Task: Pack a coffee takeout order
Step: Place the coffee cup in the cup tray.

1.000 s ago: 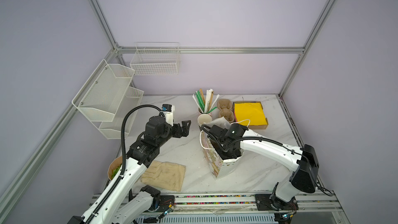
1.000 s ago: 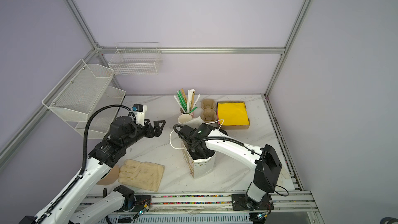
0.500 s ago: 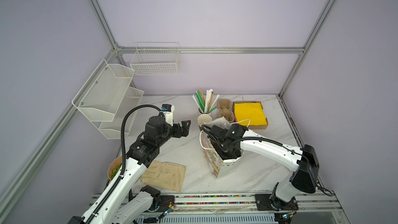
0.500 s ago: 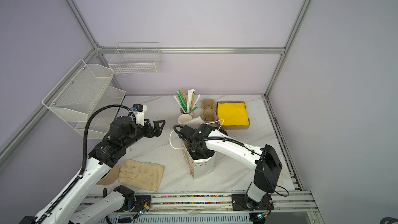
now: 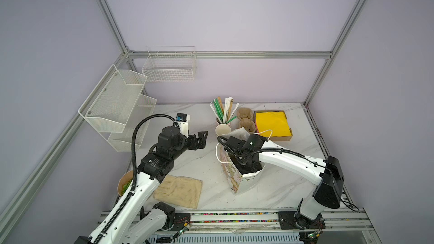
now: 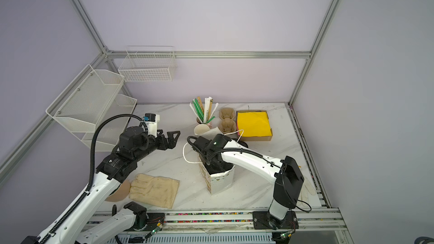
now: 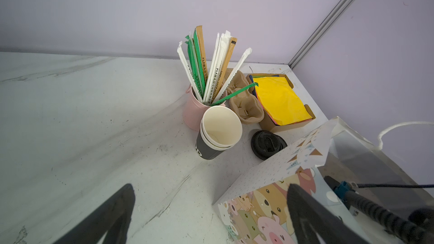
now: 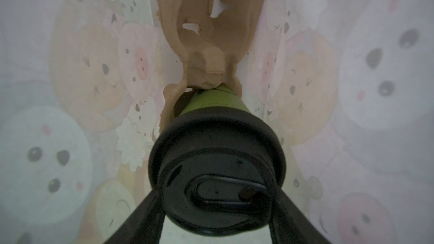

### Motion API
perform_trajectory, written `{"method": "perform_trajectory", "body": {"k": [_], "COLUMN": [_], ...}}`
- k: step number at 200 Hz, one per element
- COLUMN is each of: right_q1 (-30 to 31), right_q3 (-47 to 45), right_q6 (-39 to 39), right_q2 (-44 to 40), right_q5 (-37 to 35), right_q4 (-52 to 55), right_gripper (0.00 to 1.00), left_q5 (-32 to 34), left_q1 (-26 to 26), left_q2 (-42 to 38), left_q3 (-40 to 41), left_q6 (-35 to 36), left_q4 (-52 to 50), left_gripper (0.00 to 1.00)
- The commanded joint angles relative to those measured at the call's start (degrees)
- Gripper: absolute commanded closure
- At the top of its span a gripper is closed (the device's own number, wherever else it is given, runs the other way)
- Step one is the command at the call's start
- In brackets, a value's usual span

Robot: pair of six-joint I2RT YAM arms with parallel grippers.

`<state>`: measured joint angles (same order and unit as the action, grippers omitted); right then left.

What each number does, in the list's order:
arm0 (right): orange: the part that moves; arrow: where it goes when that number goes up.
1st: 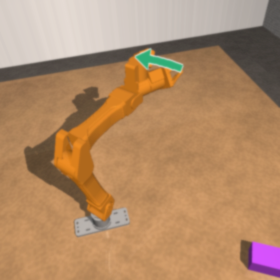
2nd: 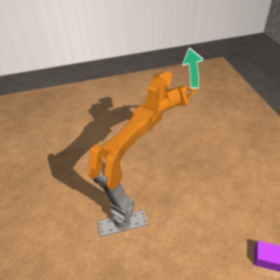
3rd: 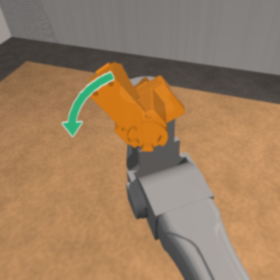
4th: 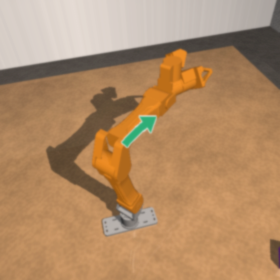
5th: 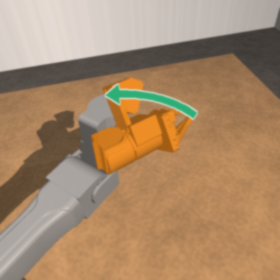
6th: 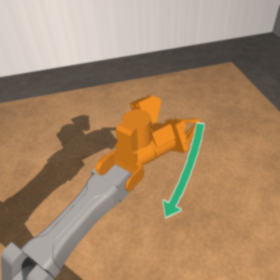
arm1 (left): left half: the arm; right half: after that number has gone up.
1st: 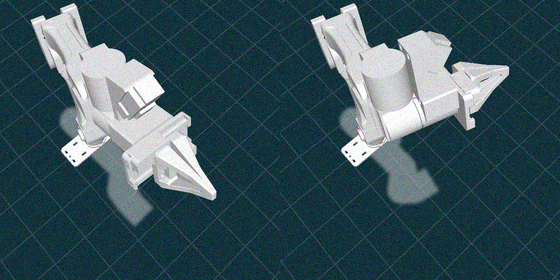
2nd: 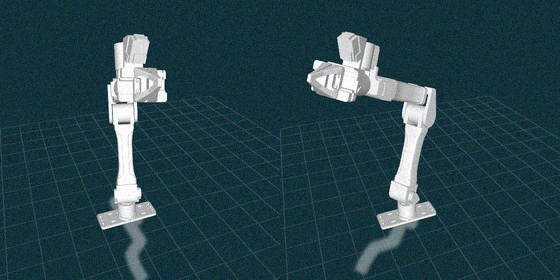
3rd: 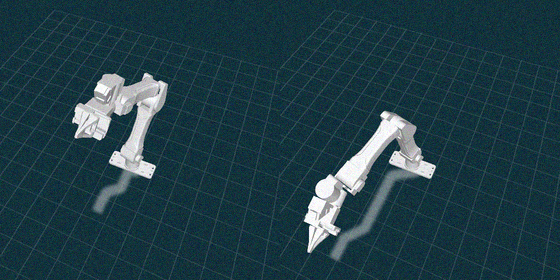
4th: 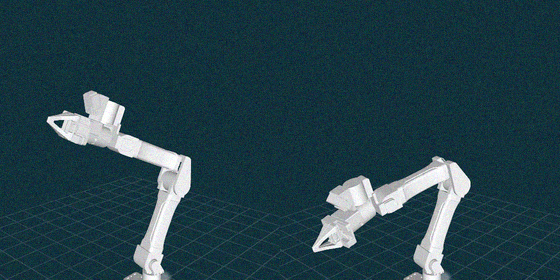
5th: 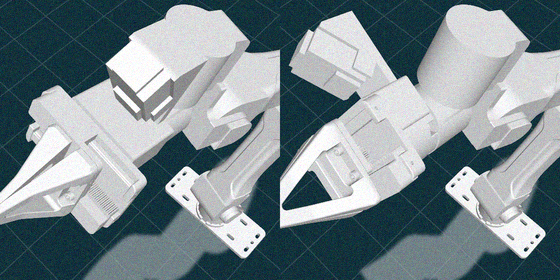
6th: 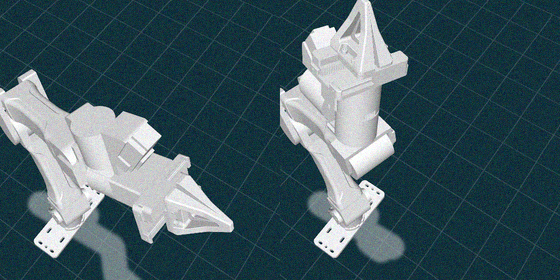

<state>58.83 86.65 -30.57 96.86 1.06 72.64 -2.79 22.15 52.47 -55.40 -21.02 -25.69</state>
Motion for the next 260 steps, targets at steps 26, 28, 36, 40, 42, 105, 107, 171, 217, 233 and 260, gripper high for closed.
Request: {"method": "perform_trajectory", "body": {"k": [26, 28, 36, 40, 42, 105, 107, 171, 217, 233, 260], "right_q1": [0.67, 0.67, 0.69, 0.68, 0.67, 0.67, 0.67, 0.71, 0.67, 0.68, 0.67], "right_q3": [1.02, 0.99, 1.14, 1.19, 1.31, 0.28, 0.16, 2.44, 4.11, 5.31, 6.5], "right_q6": [-0.26, -0.32, -0.45, -0.46, -0.48, -0.76, -0.71, -0.46, -0.37, -0.28, -0.28], "right_q2": [3.88, 3.82, 3.67, 3.62, 3.61, 2.82, 2.81, 2.94, 3.19, 3.29, 3.33], "right_q5": [-0.78, -0.79, -0.75, -0.71, -0.75, 0.03, 0.09, -0.97, -1.23, -1.91, -2.27], "right_q4": [1.88, 1.89, 1.82, 1.82, 1.81, -0.13, -0.26, 1.23, 1.88, 2.62, 3.17], "right_gripper": [0.29, 0.28, 0.27, 0.26, 0.26, 0.23, 0.23, 0.18, 0.12, 0.11, 0.05], "left_q5": [-0.81, -0.82, -0.82, -0.81, -0.82, -0.89, -0.9, -1.08, -1.07, -1.08, -1.15], "left_q1": [-0.36, -0.36, -0.36, -0.36, -0.36, -0.35, -0.35, -0.31, -0.39, -0.45, -0.45], "left_q2": [-0.95, -0.96, -0.89, -0.92, -0.95, -0.7, -0.7, -0.52, -0.53, -0.44, -0.44], "left_q3": [2.22, 2.22, 2.22, 2.2, 2.22, 2.22, 2.22, 2.22, 2.22, 2.22, 2.22], "left_q6": [-0.78, -0.8, -0.78, -0.78, -0.78, -0.87, -0.87, -0.87, -0.87, -0.87, -0.87], "left_q4": [2.76, 2.78, 2.78, 2.77, 2.82, 2.84, 2.84, 2.84, 2.84, 2.92, 2.9], "left_gripper": [0.0, 0.0, 0.0, 0.0, 0.0, 0.0, 0.0, 0.0, 0.0, 0.0, 0.0]}}
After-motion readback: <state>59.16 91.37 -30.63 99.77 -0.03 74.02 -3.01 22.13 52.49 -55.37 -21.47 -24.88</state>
